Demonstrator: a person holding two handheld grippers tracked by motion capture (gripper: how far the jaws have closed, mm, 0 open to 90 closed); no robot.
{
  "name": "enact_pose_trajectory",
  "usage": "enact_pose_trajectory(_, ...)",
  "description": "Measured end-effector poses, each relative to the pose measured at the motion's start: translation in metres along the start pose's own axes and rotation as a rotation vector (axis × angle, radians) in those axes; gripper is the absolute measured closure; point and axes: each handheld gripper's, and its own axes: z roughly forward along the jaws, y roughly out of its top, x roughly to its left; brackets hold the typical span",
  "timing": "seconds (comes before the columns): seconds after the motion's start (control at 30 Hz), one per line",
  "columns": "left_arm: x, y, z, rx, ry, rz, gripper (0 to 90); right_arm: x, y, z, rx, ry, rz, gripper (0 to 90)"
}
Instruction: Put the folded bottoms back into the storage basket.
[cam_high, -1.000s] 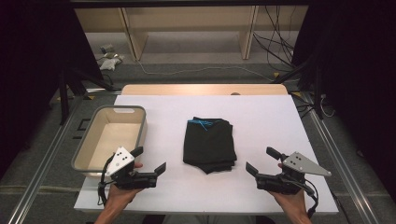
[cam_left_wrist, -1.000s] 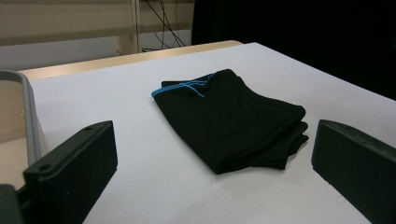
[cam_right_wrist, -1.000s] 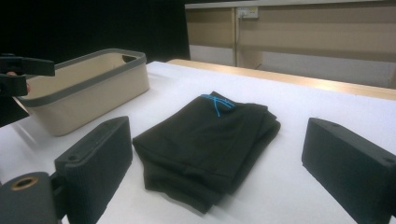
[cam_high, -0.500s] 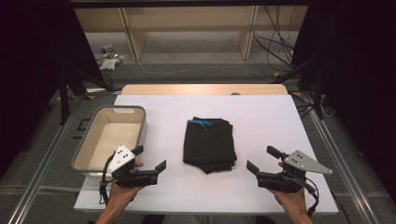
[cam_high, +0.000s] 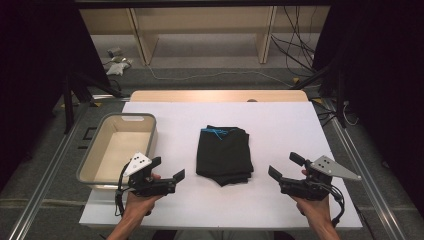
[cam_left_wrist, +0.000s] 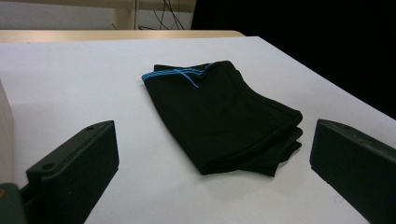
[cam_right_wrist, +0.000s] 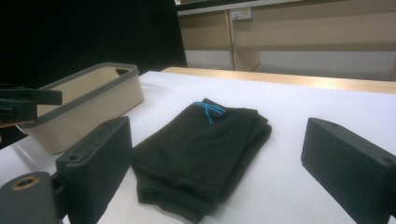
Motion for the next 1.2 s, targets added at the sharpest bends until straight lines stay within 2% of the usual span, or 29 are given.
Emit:
enact_pose_trajectory(0.23, -0.001, 0.001, 0.006, 0.027, -0.01, -0.034, 1.3, -0.006, 0.002, 0.006, 0.016, 0.01, 0.02, 9.7)
enact_pose_trajectory(0.27, 0.0, 0.0, 0.009, 0.047, -0.021, -0.065, 1.3, -0.008, 0.002, 0.009, 0.019, 0.023, 0.045, 9.7)
enact_pose_trajectory(0.3, 0.0, 0.0, 0.01, 0.056, -0.032, -0.081, 1.3, -0.009, 0.002, 0.01, 0.023, 0.024, 0.048, 9.8)
enact_pose_trajectory(0.37, 0.001, 0.0, 0.012, 0.069, -0.04, -0.094, 1.3, -0.009, 0.002, 0.012, 0.033, 0.022, 0.044, 9.8)
enact_pose_trajectory(0.4, 0.001, 0.0, 0.014, 0.079, -0.048, -0.106, 1.5, -0.011, 0.002, 0.016, 0.058, 0.025, 0.038, 11.4)
enact_pose_trajectory(0.47, 0.001, 0.001, 0.019, 0.1, -0.07, -0.145, 1.7, -0.013, 0.002, 0.019, 0.071, 0.031, 0.039, 11.4)
enact_pose_trajectory(0.7, 0.003, 0.001, 0.029, 0.144, -0.084, -0.184, 1.7, -0.016, 0.001, 0.029, 0.1, 0.029, 0.046, 11.3)
enact_pose_trajectory(0.8, 0.005, 0.001, 0.036, 0.179, -0.094, -0.197, 1.9, -0.018, 0.001, 0.034, 0.114, 0.021, 0.043, 11.4)
enact_pose_trajectory(1.07, 0.011, 0.0, 0.048, 0.214, -0.081, -0.235, 2.8, -0.027, 0.002, 0.039, 0.125, 0.011, 0.068, 11.4)
enact_pose_trajectory(1.2, 0.015, 0.0, 0.054, 0.222, -0.093, -0.296, 2.9, -0.032, 0.001, 0.044, 0.142, 0.012, 0.074, 11.7)
